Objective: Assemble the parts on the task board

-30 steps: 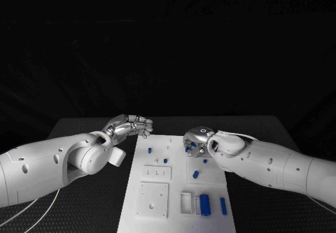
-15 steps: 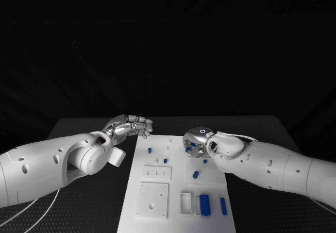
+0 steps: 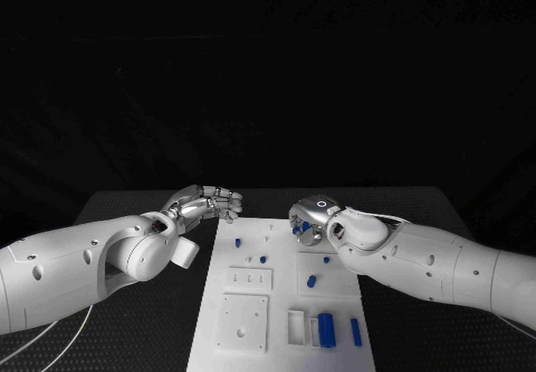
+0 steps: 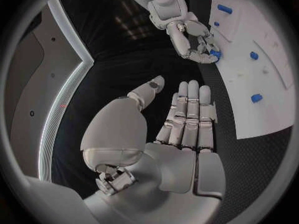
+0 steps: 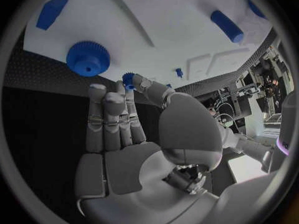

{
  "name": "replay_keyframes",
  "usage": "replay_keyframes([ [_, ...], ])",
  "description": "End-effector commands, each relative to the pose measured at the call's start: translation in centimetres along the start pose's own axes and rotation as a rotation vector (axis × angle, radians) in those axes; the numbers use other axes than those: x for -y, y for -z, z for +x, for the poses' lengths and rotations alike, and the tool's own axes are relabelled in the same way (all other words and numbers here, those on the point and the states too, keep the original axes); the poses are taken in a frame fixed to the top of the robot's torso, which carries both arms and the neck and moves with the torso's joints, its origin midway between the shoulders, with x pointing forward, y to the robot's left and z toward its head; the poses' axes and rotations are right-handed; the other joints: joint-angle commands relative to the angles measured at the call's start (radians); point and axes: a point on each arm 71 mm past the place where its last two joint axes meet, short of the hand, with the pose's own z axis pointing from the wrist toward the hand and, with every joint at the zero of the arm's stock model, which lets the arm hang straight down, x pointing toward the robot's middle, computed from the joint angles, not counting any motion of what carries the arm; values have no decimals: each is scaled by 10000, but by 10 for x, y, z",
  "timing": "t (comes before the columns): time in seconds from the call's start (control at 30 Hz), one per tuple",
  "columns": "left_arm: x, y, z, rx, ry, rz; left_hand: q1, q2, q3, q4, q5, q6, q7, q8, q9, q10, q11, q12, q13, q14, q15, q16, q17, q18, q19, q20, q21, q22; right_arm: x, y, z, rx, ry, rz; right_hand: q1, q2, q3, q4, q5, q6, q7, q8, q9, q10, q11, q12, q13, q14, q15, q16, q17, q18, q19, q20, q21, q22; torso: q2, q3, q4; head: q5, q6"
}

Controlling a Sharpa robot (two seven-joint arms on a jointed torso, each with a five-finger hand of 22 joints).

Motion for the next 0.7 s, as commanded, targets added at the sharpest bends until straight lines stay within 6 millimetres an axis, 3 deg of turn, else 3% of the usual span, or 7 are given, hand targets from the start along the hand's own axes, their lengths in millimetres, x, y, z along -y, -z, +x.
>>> replay_keyframes([
  [0.03, 3, -1, 2, -141, -1, 126, -100, -29, 47, -5, -58, -72, 212, -40, 10, -5, 41, -44, 18, -18, 68, -42, -5, 148, 5, -55, 48, -15, -2, -1, -5, 485, 154, 161, -2, -80, 73, 1, 63, 78, -13, 38, 20, 385, -73, 6, 6, -82, -168, 58, -11, 413, 45, -52, 52, 191, 8, 2, -17, 8, 27],
  [0.7, 4, -6, 9, -295, 8, 168, -106, -29, 58, -5, -61, -81, 218, -55, 18, -5, 44, -58, 27, -18, 68, -45, -3, 132, 3, -73, 59, -26, -21, -24, -9, 907, 241, 192, 19, -170, 230, 62, 62, 82, -14, 9, 19, 375, -69, -44, 47, -101, -165, 86, -41, 413, 34, -64, 89, 177, 51, 13, 57, 111, 78],
])
